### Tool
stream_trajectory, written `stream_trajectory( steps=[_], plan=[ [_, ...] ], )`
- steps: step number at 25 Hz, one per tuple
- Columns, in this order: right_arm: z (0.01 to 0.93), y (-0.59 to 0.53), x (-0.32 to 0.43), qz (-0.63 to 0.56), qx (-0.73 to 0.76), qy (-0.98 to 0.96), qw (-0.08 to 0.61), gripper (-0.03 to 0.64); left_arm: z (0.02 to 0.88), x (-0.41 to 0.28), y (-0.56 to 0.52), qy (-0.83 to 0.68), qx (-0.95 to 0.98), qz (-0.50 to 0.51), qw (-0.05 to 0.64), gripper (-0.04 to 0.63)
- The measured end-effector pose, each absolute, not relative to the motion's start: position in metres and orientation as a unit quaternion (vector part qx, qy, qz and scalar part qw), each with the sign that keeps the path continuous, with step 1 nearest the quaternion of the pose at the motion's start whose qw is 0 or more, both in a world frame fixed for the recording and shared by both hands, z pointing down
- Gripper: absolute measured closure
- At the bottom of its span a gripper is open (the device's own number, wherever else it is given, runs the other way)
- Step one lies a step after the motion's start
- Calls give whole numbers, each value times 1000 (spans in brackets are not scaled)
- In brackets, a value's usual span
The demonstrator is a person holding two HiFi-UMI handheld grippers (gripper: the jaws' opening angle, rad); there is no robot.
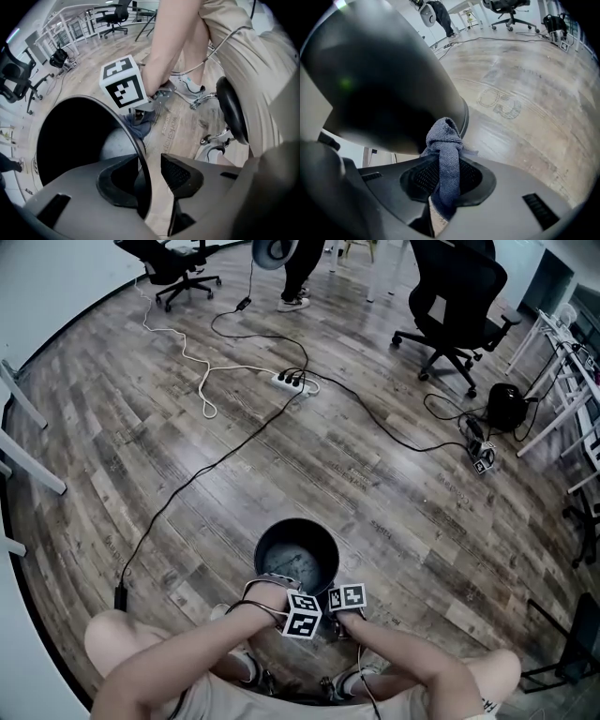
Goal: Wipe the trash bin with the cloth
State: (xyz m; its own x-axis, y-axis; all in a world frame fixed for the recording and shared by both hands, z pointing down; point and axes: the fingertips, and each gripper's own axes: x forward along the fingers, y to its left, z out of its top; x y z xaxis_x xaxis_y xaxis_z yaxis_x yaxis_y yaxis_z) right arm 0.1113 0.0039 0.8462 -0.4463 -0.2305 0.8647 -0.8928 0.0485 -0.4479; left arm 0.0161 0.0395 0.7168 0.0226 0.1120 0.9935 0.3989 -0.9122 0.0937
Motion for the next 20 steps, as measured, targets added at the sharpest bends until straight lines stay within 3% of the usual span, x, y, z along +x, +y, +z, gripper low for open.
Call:
stream_trajectory(
  steps=[13,16,20],
  plan=[
    [693,17,92,468,340,-747,327,540,731,-32,14,-208,-630,-718,211,444],
    [676,14,73,454,325,-765,321,540,734,-31,11,-207,-622,-717,237,549],
    [685,3,66,438,327,-764,343,540,735,-30,12,-216,-616,-715,251,574]
  ],
)
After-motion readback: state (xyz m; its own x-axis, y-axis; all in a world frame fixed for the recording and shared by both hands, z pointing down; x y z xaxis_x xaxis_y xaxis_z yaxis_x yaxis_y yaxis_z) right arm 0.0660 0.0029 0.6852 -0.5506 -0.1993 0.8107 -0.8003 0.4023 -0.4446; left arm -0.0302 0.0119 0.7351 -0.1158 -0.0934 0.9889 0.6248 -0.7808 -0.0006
